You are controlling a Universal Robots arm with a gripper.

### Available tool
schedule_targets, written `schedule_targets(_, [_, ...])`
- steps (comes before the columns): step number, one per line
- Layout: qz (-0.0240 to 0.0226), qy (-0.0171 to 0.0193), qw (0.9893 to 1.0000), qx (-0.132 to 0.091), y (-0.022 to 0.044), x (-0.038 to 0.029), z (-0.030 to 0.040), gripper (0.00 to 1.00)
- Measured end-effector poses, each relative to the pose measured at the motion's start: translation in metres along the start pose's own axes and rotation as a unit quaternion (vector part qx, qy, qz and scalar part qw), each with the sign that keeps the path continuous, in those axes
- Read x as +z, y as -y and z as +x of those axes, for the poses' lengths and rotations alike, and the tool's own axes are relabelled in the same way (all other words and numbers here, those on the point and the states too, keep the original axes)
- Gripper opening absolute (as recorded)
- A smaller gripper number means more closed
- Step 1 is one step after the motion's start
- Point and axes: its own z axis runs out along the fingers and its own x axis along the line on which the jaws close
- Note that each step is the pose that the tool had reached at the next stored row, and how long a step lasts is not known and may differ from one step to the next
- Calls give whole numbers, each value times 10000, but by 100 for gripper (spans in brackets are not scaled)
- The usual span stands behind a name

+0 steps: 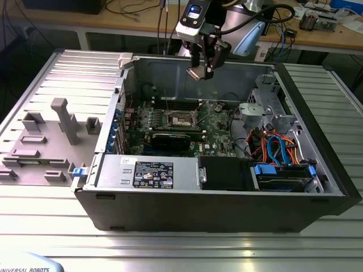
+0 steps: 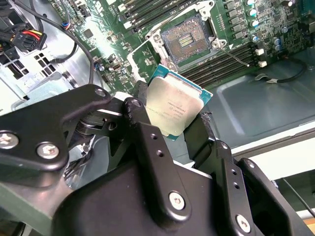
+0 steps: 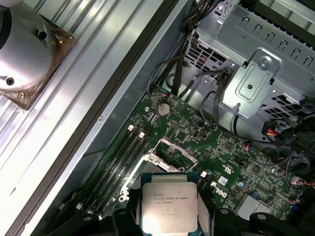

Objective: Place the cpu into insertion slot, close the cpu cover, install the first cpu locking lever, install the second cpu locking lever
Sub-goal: 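Place the cpu into insertion slot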

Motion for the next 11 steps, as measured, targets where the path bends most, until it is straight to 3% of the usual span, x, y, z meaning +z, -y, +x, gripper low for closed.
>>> schedule_targets(11, [0, 14, 9998, 223, 0, 0, 0, 54])
